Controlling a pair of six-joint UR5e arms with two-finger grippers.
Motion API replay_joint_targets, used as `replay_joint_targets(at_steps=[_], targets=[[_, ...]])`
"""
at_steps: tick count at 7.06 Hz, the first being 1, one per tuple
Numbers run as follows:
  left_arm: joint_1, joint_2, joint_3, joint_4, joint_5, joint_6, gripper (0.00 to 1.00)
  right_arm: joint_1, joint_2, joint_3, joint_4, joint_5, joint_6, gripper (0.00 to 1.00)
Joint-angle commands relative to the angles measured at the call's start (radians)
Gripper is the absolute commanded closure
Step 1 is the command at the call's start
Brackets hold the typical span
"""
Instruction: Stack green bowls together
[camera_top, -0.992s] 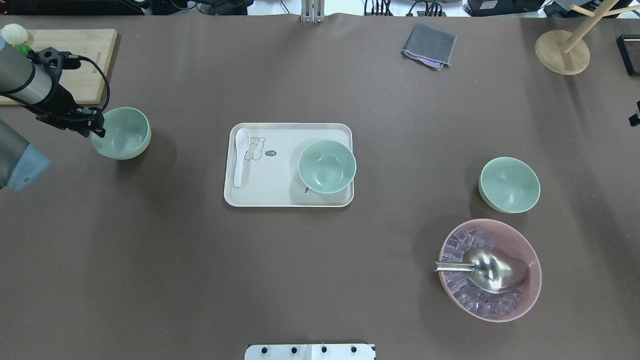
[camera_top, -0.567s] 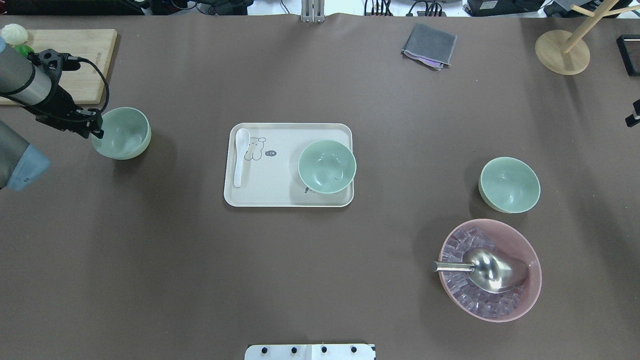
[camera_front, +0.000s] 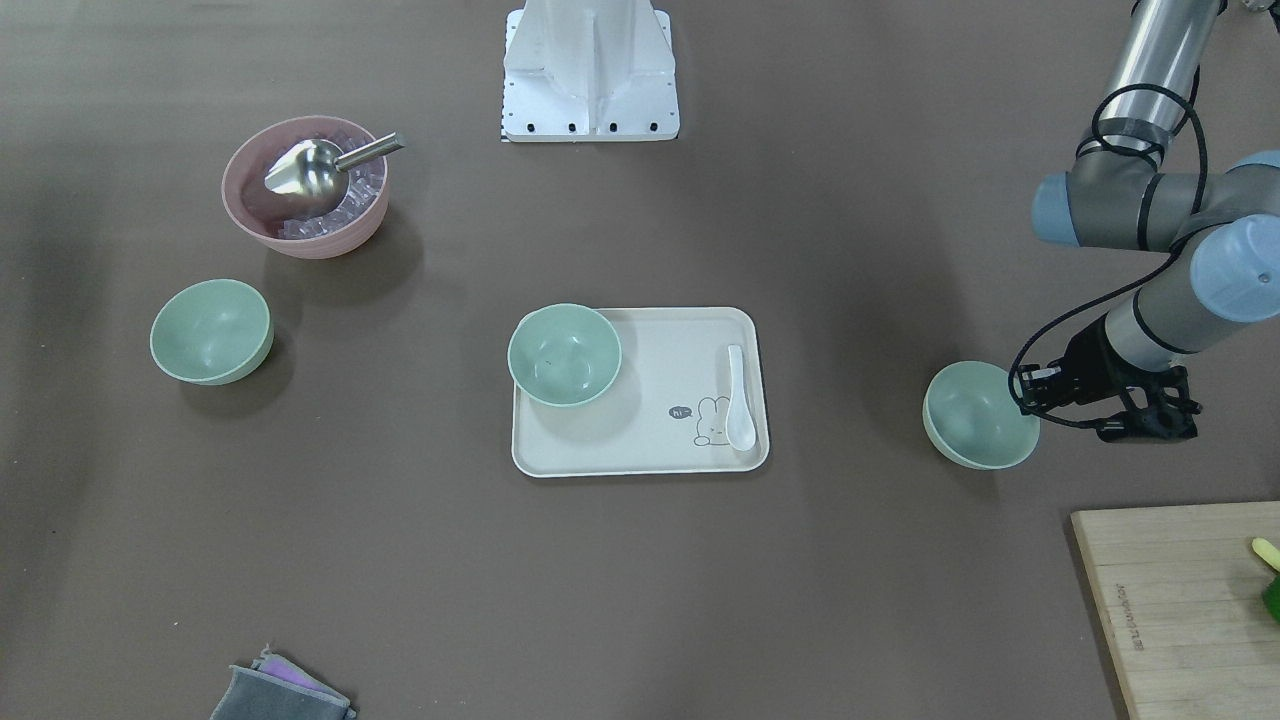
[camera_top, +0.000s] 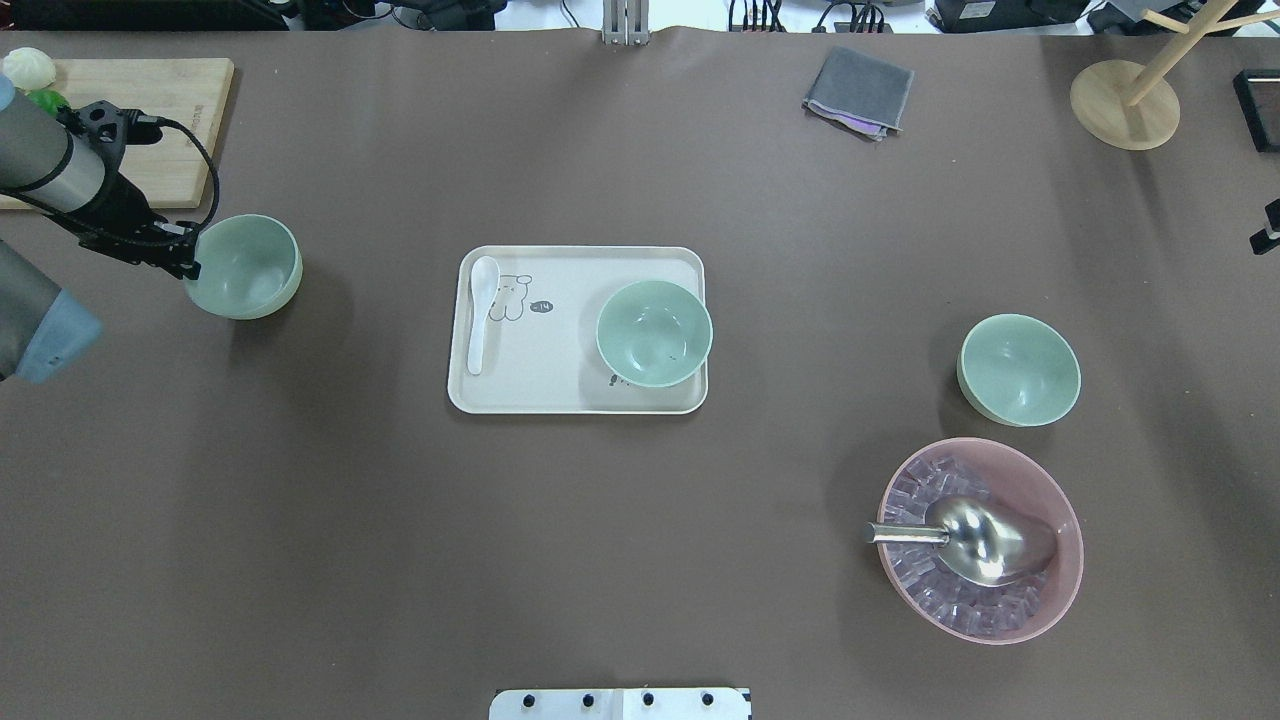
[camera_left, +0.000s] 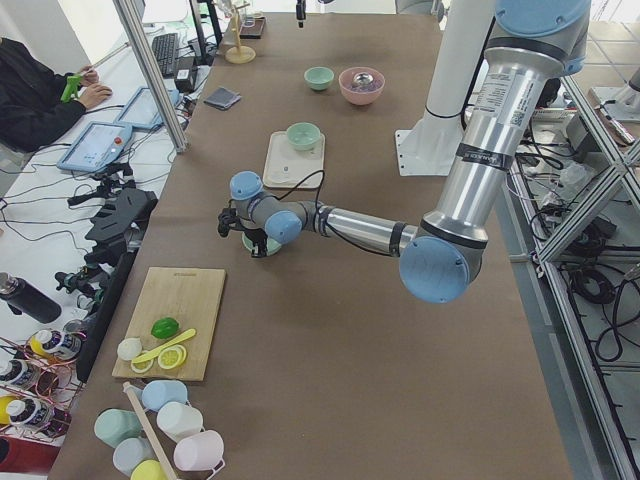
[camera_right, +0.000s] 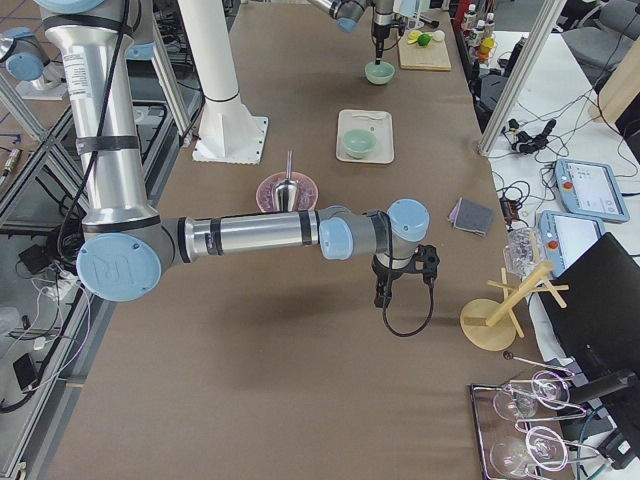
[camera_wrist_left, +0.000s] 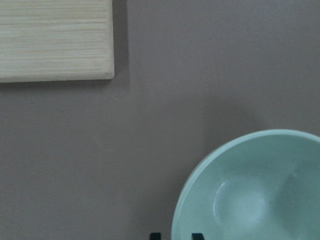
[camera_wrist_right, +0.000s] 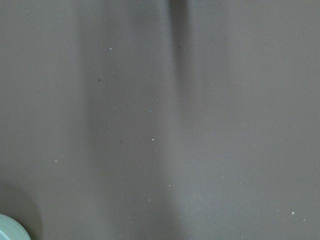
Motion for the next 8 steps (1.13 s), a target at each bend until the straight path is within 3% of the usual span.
replay_joint_targets(at_steps=[1,2,5,6,8], targets=[[0.002,0.0,-0.003,0.0,0.0,0.004,0.94,-0.001,0.0,0.002,0.0,0.002,0.0,0.0],[-0.001,0.001,-0.014,0.0,-0.005,0.002,1.0,-0.001,0.0,0.002,0.0,0.002,0.0,0.0],[-0.027,0.001,-0.067,0.034,-0.009,0.001,1.0,-0.001,0.021,0.009,0.0,0.0,0.002,0.0],[-0.029,-0.03,-0.078,0.091,-0.009,0.001,1.0,-0.031,0.05,0.012,0.0,-0.008,0.084,0.0],[-0.029,-0.164,-0.113,0.338,-0.009,-0.018,1.0,-0.177,0.096,0.046,0.029,-0.078,0.266,0.0]])
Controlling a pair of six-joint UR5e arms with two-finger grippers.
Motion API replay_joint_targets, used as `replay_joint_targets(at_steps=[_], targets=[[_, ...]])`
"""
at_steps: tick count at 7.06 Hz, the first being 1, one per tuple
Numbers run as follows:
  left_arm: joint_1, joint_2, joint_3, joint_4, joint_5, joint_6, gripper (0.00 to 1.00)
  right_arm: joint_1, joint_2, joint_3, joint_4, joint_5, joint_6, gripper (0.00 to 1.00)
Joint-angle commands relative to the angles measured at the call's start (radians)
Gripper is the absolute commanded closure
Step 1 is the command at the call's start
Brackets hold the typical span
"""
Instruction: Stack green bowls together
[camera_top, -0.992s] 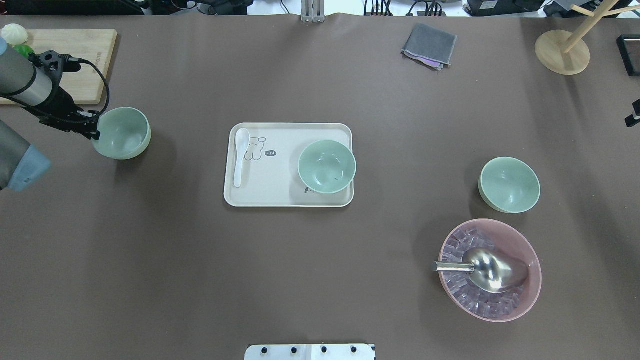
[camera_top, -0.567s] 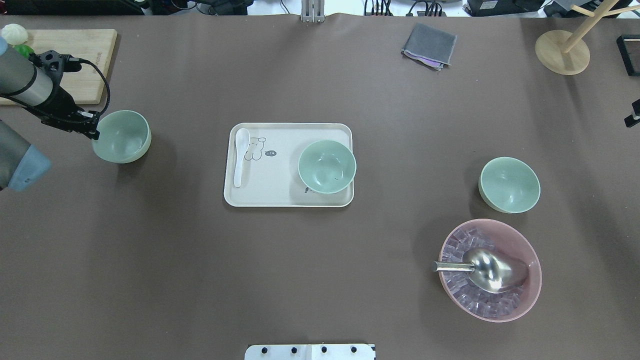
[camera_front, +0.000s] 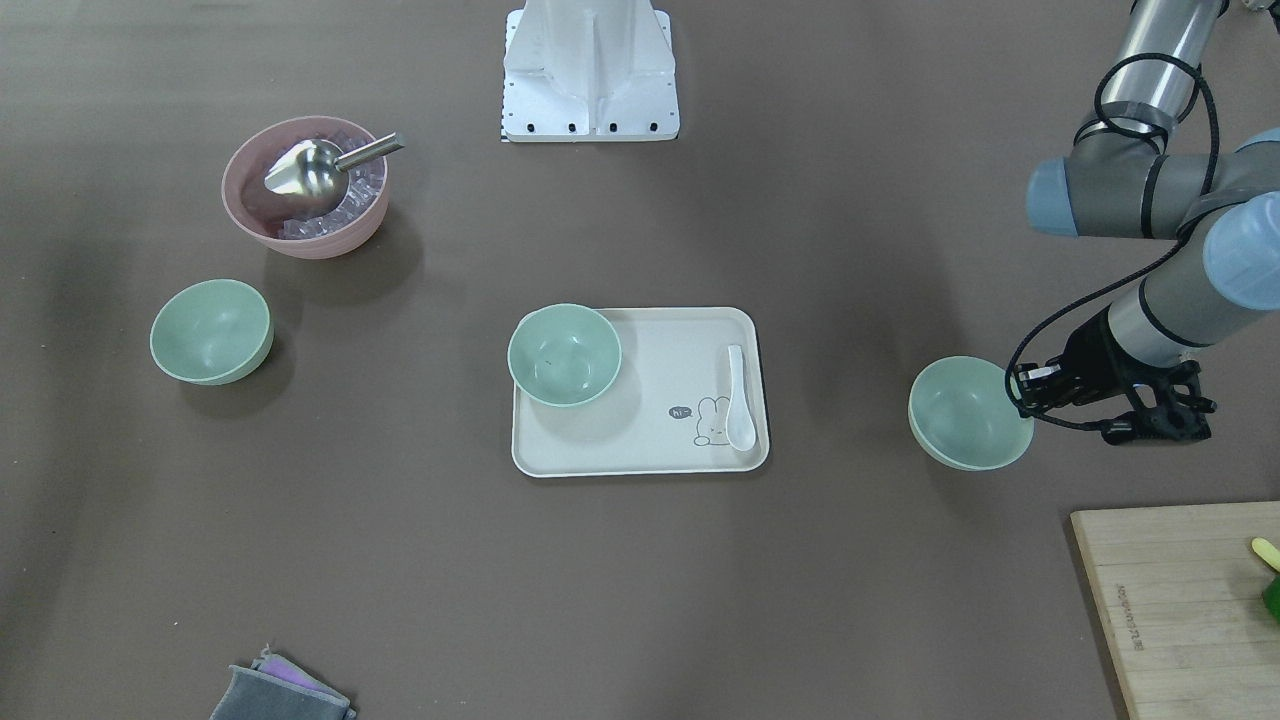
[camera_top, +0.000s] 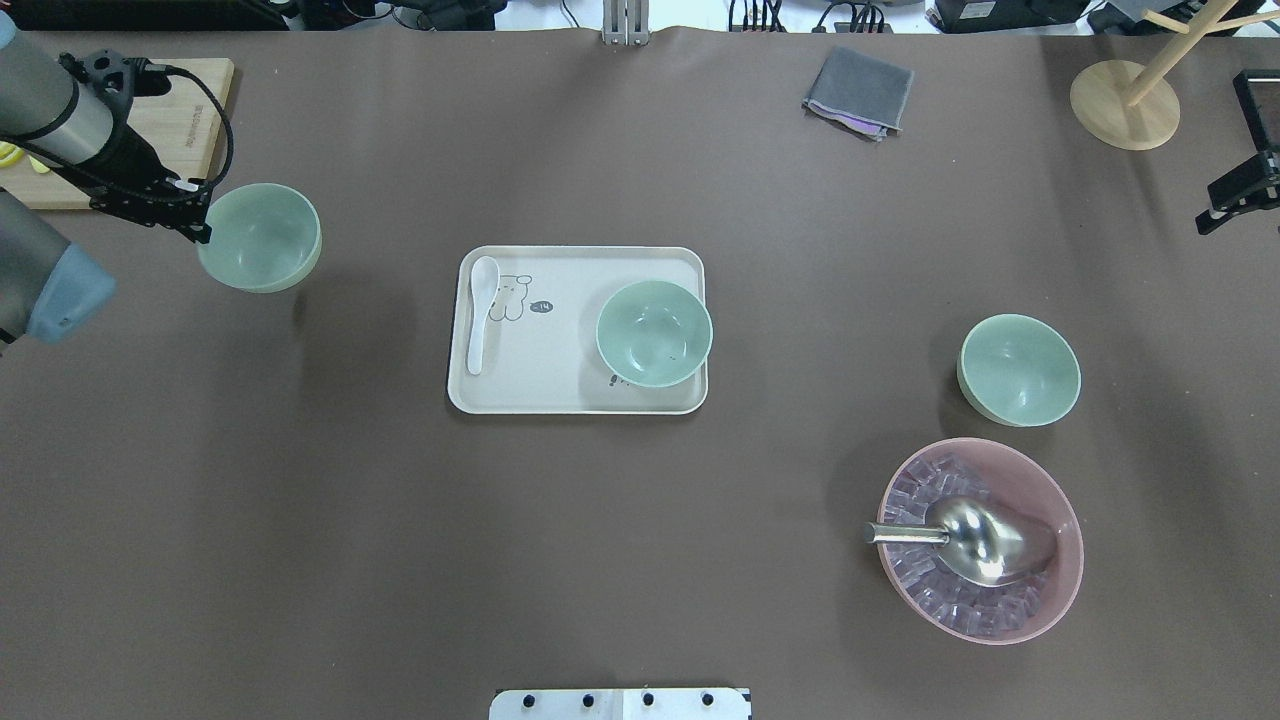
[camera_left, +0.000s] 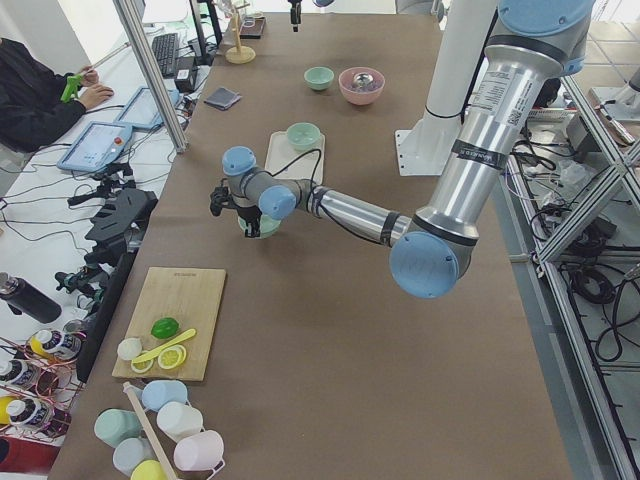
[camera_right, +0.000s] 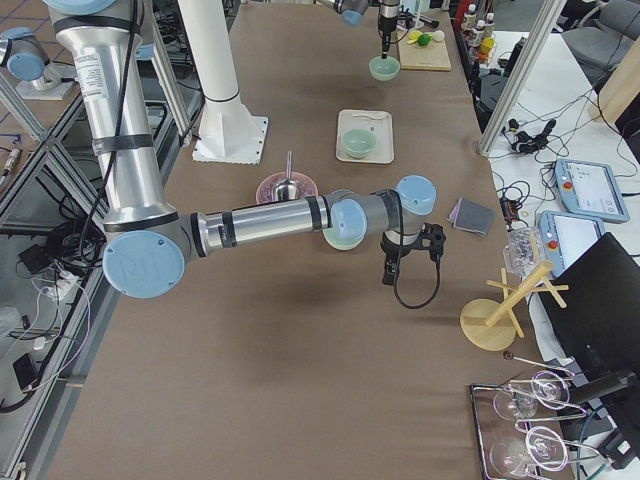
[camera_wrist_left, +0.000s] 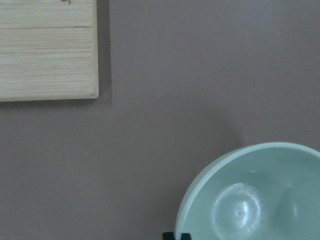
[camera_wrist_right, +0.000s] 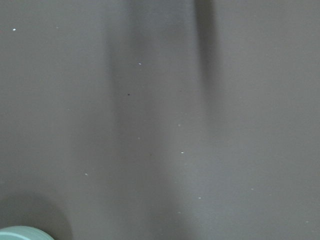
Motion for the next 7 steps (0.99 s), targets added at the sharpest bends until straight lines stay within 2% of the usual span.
replay_joint_targets(at_steps=[1,3,5,7], targets=[[-0.001,-0.101,-0.044,0.209,-0.002,-0.007,1.0,-0.14,0.024,0.028,0.114,-0.062,0.225,0.0],[-0.037,-0.118,-0.044,0.216,-0.076,-0.013,1.0,-0.225,0.012,0.029,0.173,-0.112,0.274,0.0],[-0.038,-0.203,-0.044,0.213,-0.13,-0.21,1.0,-0.257,0.001,0.032,0.195,-0.108,0.273,0.0],[-0.038,-0.217,-0.044,0.213,-0.164,-0.237,1.0,-0.294,-0.078,0.119,0.195,-0.108,0.269,0.0]])
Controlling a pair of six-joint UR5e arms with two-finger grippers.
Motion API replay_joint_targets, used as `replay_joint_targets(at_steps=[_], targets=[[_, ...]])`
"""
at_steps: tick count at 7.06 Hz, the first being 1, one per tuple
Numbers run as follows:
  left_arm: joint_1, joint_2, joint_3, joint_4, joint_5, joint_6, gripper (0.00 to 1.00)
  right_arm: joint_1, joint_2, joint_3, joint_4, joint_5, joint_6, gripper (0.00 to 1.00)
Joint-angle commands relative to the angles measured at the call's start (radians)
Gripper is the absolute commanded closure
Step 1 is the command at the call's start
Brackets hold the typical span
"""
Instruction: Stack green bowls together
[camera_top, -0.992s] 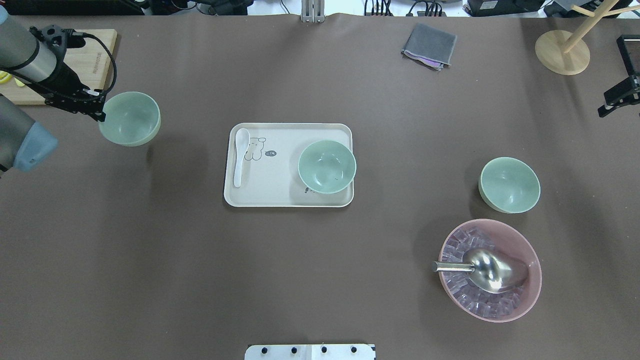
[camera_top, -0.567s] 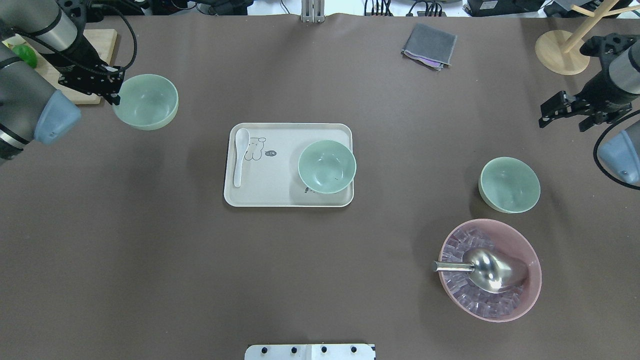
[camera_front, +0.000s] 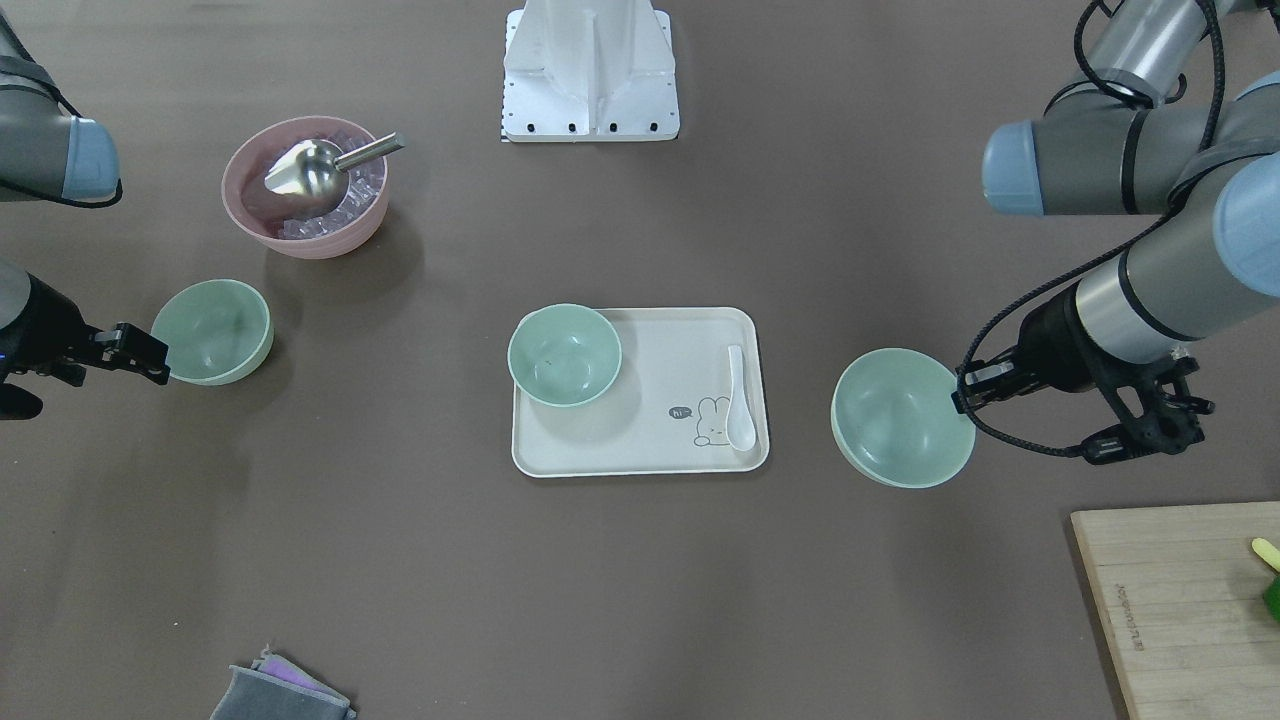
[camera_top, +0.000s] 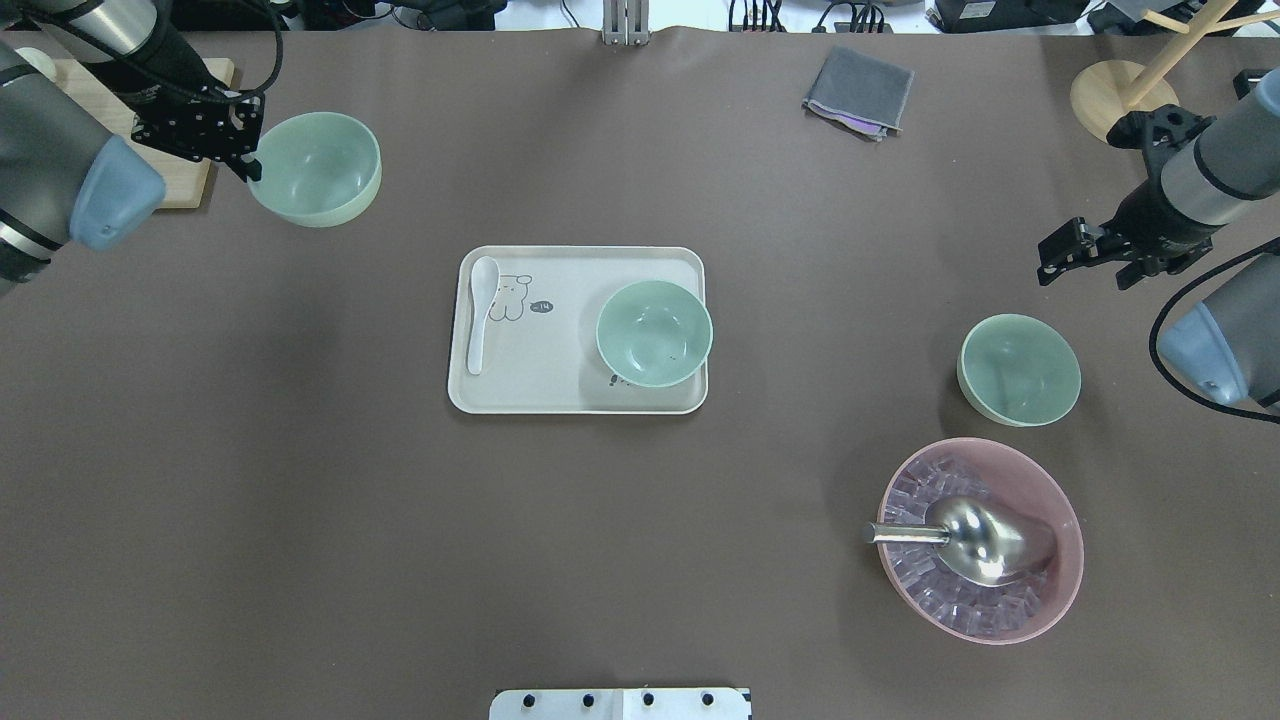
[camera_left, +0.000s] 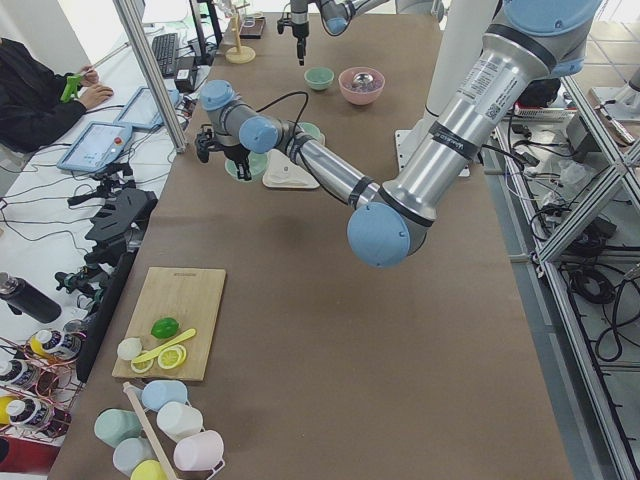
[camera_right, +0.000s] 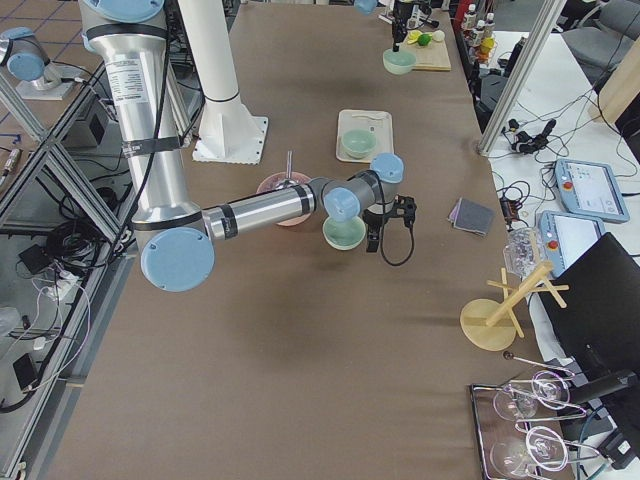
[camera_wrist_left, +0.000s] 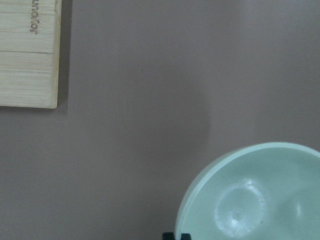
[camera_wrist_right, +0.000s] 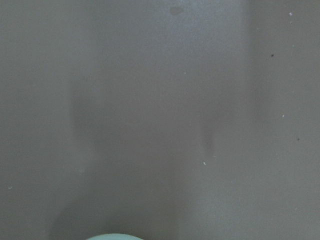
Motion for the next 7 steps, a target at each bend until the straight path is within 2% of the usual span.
replay_joint_targets(at_steps=[1,2,4,6,7], targets=[[0.0,-0.013,0.0,-0.001,-0.014,-0.023,1.0,-0.056,-0.094,0.095,0.002,-0.005,0.002,0.0],[0.0,-0.013,0.0,-0.004,-0.014,-0.023,1.0,-0.094,-0.111,0.097,0.002,-0.026,0.002,0.03],[0.0,-0.013,0.0,-0.006,-0.014,-0.023,1.0,-0.107,-0.117,0.091,-0.003,-0.034,0.002,0.22],[0.0,-0.013,0.0,-0.007,-0.014,-0.023,1.0,-0.107,-0.117,0.09,-0.007,-0.033,0.002,0.51],[0.0,-0.013,-0.002,-0.009,-0.014,-0.023,1.0,-0.107,-0.117,0.09,-0.007,-0.033,0.002,0.73]])
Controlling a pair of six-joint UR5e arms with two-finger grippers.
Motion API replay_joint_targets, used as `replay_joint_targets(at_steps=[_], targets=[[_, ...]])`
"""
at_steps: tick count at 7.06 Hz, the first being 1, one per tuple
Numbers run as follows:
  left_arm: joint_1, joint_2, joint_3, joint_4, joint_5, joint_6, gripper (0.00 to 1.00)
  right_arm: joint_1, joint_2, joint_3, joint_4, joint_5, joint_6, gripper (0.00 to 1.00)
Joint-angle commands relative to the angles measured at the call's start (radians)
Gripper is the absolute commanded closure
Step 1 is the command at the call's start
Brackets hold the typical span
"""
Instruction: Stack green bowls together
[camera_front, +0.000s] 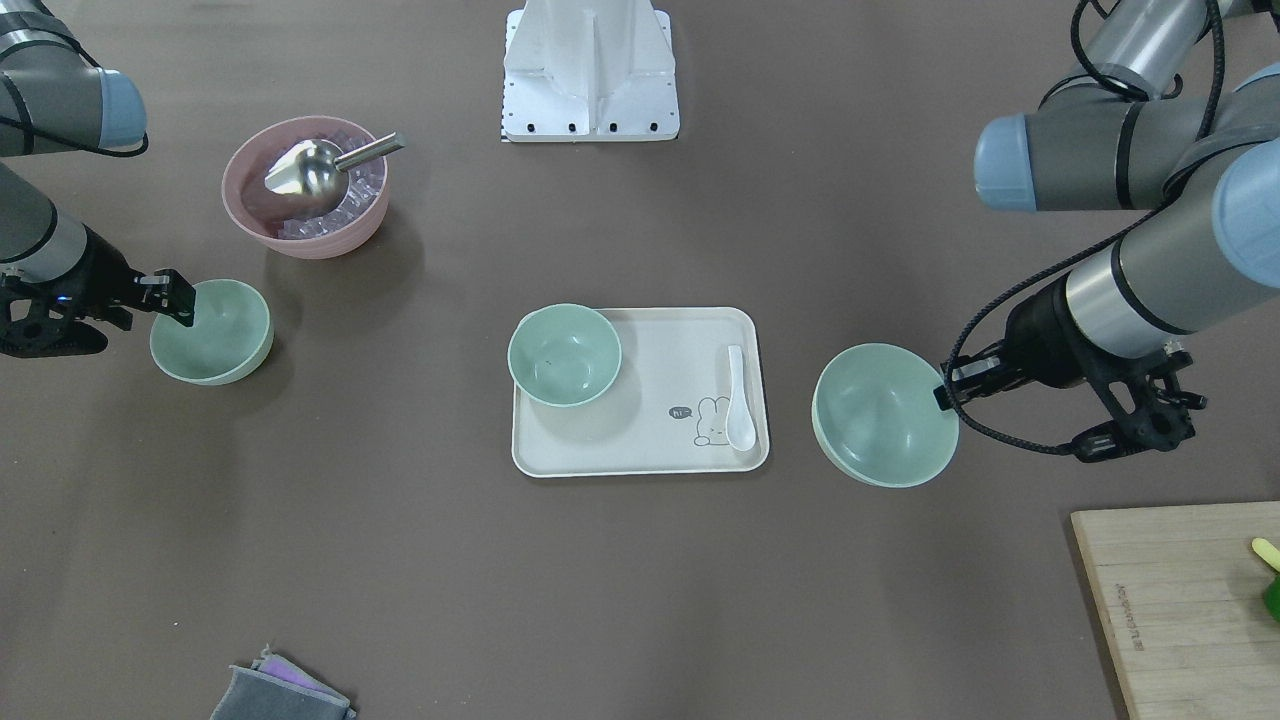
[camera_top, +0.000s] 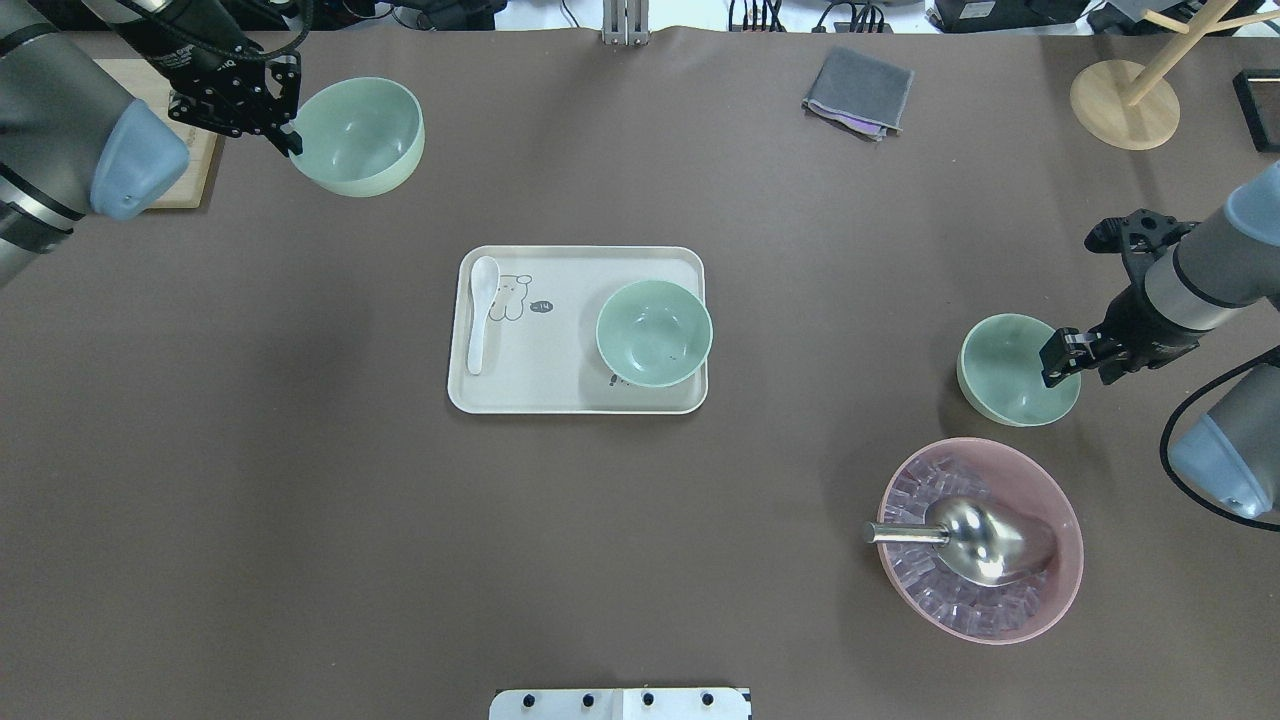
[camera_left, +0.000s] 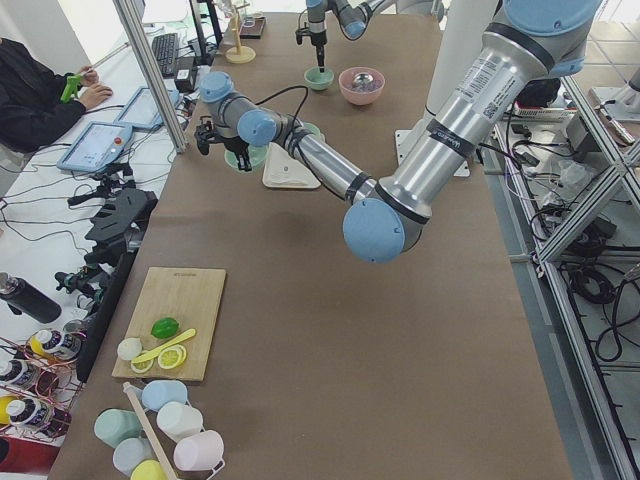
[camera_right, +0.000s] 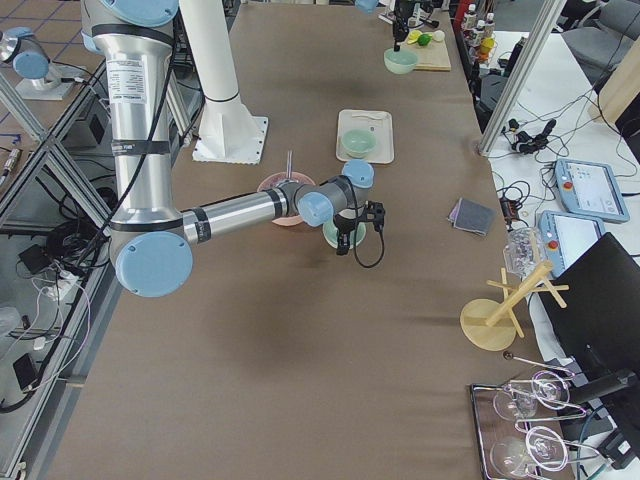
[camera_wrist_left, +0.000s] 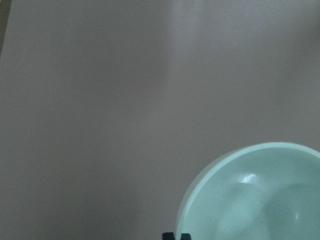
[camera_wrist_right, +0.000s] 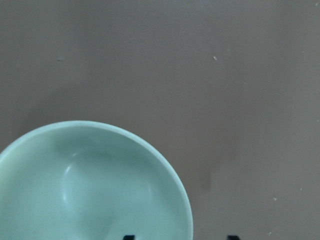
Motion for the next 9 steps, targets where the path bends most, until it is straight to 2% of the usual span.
replay_joint_targets(at_steps=[1,2,3,5,7,8,9], targets=[[0.0,0.002,0.001,-0.004,0.0,0.002,1.0,-0.001,0.0,-0.002,-0.003,-0.001,0.0,0.9],[0.0,0.002,0.001,-0.004,0.0,0.002,1.0,-0.001,0.0,-0.002,-0.003,-0.001,0.0,0.97],[0.0,0.002,0.001,-0.004,0.0,0.002,1.0,-0.001,0.001,-0.002,-0.003,-0.001,0.0,1.0],[0.0,0.002,0.001,-0.003,0.002,0.002,1.0,-0.001,0.004,-0.001,-0.001,-0.001,0.0,1.0],[0.002,-0.002,-0.005,0.0,0.0,0.0,1.0,0.054,0.013,0.024,-0.009,0.052,0.0,1.0],[0.003,-0.012,-0.007,0.008,0.002,-0.005,1.0,0.121,0.038,0.031,-0.05,0.118,0.002,1.0],[0.009,-0.024,-0.007,0.008,0.0,-0.062,1.0,0.16,0.089,0.044,-0.145,0.134,0.002,1.0]])
